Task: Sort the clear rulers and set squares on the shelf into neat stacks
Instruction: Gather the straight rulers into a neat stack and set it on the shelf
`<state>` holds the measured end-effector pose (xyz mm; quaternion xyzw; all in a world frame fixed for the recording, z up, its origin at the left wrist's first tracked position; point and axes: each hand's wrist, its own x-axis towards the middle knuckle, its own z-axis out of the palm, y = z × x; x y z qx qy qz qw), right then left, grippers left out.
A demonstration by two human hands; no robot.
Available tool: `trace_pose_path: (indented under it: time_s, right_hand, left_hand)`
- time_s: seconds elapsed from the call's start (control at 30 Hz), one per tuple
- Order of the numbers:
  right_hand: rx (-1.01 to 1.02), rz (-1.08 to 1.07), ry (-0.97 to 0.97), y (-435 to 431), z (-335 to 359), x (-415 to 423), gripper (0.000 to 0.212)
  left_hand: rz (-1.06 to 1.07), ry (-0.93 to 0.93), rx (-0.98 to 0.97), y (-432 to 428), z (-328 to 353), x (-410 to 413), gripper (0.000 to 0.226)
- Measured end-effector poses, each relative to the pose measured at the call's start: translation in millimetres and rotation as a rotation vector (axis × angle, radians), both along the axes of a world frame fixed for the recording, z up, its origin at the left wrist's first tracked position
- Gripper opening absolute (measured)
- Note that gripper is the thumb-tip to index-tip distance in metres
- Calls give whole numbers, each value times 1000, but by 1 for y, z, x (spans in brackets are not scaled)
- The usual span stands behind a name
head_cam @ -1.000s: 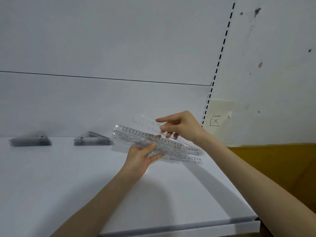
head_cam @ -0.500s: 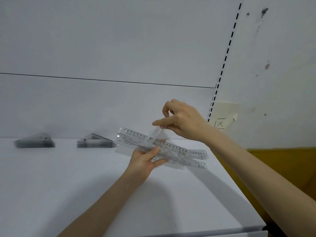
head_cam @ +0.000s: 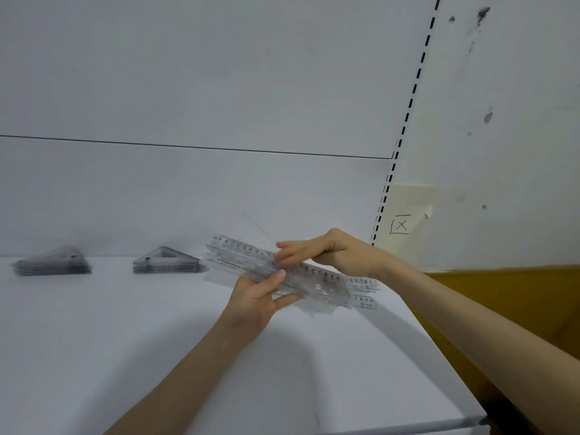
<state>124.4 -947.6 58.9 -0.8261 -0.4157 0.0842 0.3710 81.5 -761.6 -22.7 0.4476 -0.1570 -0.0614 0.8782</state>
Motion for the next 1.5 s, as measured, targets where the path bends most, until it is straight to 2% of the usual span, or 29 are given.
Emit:
trace_pose_path:
  time_s: [0.07,0.13,0.27,0.4,0.73,0.8,0.87,0.9,0.93,1.0,1.03,1.1,1.27,1.5]
  right_hand:
    - [40,31,111,-2,-3,-3,40]
    - [92,-6,123,0,-7,-7,31]
    - [90,-39,50,6,-13,-10,50]
    - [-61,7,-38,6,-10,-5,57]
    - [-6,50,123,1,-18,-4,57]
    - [108,-47,154,-8,-13,1,49]
    - [255,-302,114,-28,-11,16,37]
    - [206,-439,45,-40,-13,24,33]
    - [42,-535,-39,-53,-18,31,30]
    - [-354,-575,-78,-70,-34,39,33]
    - [-482,-567,-58,-74,-45,40,36]
    - [-570,-556,-64,-75,-62,41,36]
    - [-507,-601,-127,-71,-68,43,29]
    - [-234,-676,-65,-80,-72,39,41]
  left_hand:
    - [-4,7,16,-1,0,-1,36]
    - [-6,6,35,-2,0,-2,38]
    - [-15,-1,33,-2,1,-3,31]
    - [-22,-14,46,-2,0,-3,25]
    - [36,33,82,-7,-1,-4,36]
    - [44,54,68,-6,-3,-2,34]
    - [69,77,38,-5,-4,1,49]
    - [97,96,29,-5,-6,2,51]
    - [139,118,22,-4,-7,4,41]
    - [218,166,17,-2,-10,8,14]
    - [249,194,18,-2,-11,9,14]
    - [283,245,-4,0,-10,12,18]
    - [265,312,8,0,-7,11,22]
    - [251,364,20,-1,-6,9,14]
